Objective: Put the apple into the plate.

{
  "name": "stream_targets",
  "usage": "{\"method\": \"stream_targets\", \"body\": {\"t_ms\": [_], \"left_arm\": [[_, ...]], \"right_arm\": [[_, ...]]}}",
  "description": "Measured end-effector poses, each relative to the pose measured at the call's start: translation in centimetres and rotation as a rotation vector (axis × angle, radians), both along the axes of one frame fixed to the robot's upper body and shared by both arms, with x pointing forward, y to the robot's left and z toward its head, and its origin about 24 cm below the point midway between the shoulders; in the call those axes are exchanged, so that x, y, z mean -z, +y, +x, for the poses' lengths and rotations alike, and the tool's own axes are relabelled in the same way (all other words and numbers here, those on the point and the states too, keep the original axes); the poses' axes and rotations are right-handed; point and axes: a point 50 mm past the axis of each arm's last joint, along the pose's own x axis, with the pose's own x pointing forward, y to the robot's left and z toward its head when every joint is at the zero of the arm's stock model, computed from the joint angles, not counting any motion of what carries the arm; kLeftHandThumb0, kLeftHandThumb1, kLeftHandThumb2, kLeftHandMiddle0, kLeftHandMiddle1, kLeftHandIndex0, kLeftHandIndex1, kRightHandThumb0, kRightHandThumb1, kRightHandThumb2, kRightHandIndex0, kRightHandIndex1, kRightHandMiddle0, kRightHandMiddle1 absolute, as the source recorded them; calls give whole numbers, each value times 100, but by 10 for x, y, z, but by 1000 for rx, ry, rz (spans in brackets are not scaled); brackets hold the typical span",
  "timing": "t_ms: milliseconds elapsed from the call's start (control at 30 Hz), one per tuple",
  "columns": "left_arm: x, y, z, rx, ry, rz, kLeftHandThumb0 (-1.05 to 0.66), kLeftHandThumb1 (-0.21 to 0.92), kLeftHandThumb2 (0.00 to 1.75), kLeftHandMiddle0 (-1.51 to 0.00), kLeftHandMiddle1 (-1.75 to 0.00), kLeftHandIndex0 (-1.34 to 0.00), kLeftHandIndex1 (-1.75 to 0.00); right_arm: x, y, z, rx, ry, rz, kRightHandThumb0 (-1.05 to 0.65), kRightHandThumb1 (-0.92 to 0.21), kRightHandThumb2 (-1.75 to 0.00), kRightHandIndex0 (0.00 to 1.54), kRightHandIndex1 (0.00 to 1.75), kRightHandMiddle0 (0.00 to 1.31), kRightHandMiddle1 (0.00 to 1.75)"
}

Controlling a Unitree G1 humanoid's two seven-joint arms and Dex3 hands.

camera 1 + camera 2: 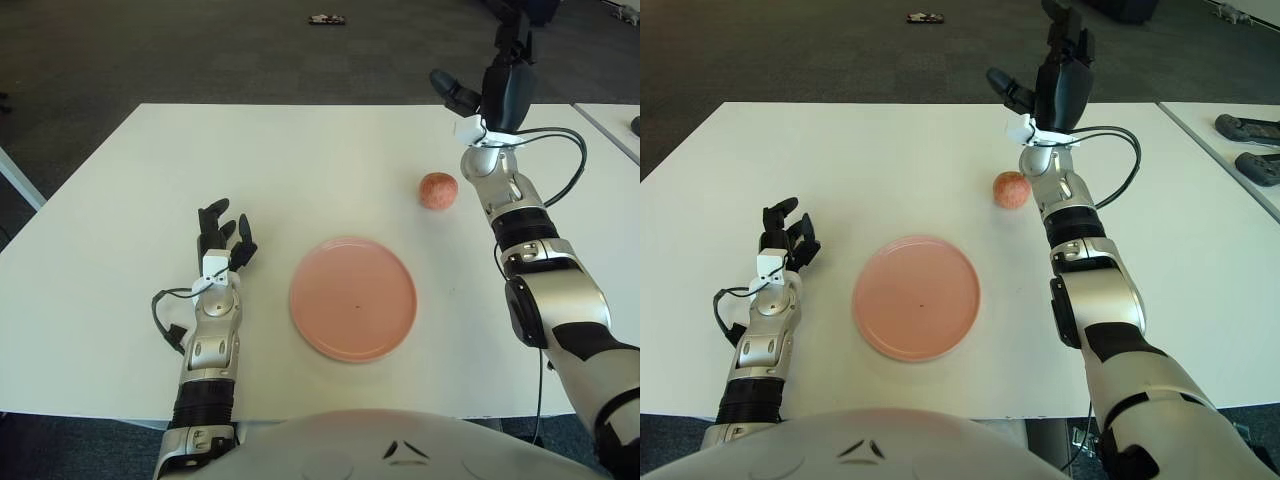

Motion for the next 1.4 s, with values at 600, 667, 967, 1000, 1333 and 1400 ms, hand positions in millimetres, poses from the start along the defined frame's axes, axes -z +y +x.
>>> {"method": "stream_targets", "body": {"t_ms": [600, 667, 967, 1000, 1333, 1400], "left_arm": [[0, 0, -3, -2, 0, 1, -71, 92, 78, -29, -60, 0, -98], [0, 0, -3, -2, 0, 1, -71, 92, 78, -29, -60, 0, -98], [0, -1, -3, 2, 0, 2, -71, 92, 78, -28, -59, 0, -96], [0, -1, -3, 2, 0, 2, -71, 92, 78, -28, -59, 0, -96], [0, 0, -3, -1, 5, 1, -71, 92, 79, -30, -60, 0, -98], [0, 0, -3, -2, 5, 0, -71, 92, 79, -30, -60, 0, -98]], "right_arm": [[49, 6, 6, -37, 297, -153, -67, -92, -49, 0, 30, 0, 47], [53, 8, 6, -53, 314, -169, -66, -92, -50, 1, 30, 0, 48], [69, 18, 2, -123, 388, -267, -63, -92, -56, 7, 31, 0, 50], [70, 18, 2, -125, 391, -272, -63, -92, -56, 8, 31, 0, 50], [77, 12, 0, -111, 412, -345, -63, -92, -55, 13, 34, 0, 52], [83, 7, 0, -89, 436, -366, -64, -92, -55, 14, 35, 0, 51]]}}
